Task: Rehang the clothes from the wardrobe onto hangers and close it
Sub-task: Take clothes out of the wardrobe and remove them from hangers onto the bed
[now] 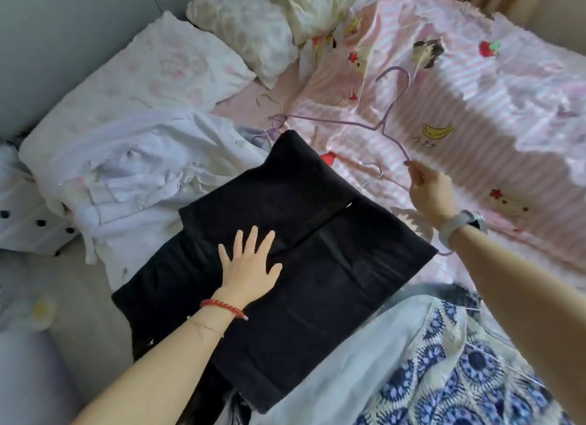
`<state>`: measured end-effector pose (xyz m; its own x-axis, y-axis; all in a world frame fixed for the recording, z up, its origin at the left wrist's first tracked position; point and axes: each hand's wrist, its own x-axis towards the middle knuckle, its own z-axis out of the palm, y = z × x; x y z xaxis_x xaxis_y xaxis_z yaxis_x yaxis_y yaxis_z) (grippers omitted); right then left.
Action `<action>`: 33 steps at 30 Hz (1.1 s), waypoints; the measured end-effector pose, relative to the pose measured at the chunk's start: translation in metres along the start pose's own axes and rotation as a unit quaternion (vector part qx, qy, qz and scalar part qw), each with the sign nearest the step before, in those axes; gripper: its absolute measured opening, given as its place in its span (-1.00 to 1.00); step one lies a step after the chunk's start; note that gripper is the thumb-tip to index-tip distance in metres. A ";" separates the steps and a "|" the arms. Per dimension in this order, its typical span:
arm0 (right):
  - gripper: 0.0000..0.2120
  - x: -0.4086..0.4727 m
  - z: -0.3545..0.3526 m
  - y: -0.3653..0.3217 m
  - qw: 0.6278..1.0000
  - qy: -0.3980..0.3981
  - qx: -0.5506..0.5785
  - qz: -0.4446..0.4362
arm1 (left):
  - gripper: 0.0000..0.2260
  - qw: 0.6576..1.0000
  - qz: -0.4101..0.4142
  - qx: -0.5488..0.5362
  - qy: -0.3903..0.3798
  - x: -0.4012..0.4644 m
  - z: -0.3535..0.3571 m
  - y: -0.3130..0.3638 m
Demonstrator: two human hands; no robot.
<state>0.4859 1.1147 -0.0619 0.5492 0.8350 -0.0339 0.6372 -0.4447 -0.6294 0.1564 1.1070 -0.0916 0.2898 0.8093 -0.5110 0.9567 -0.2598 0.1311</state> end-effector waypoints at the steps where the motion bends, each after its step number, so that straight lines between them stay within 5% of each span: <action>1: -0.73 0.008 0.014 0.006 0.999 -0.021 -0.030 0.004 | -0.41 1.000 -0.009 0.000 -0.022 0.006 0.012 -0.003; 5: -0.55 0.011 0.079 0.038 0.974 -0.187 -0.095 0.085 | -0.43 0.992 -0.045 -0.028 -0.115 0.022 0.059 -0.011; 9: -0.44 -0.002 0.106 0.060 0.954 -0.232 -0.136 0.134 | -0.46 0.996 -0.036 -0.010 -0.075 0.032 0.072 -0.018; 17: -0.52 -0.083 0.126 -0.008 0.952 -0.223 -0.199 -0.066 | -0.52 0.999 -0.024 0.020 -0.030 0.007 0.056 -0.052; 25: -0.55 -0.239 0.144 -0.121 0.929 -0.306 -0.102 -0.180 | -0.57 0.983 -0.117 -0.041 0.135 -0.127 0.045 -0.092; 33: -0.59 -0.387 0.124 -0.171 0.835 -0.379 -0.123 -0.379 | -0.62 0.948 -0.190 -0.130 0.219 -0.323 0.089 -0.121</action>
<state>0.0972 0.9081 -0.0370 -0.5031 0.8308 -0.2381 0.7894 0.3297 -0.5178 -0.0556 0.8302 -0.0184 -0.1480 0.9743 -0.1696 0.9521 0.1868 0.2421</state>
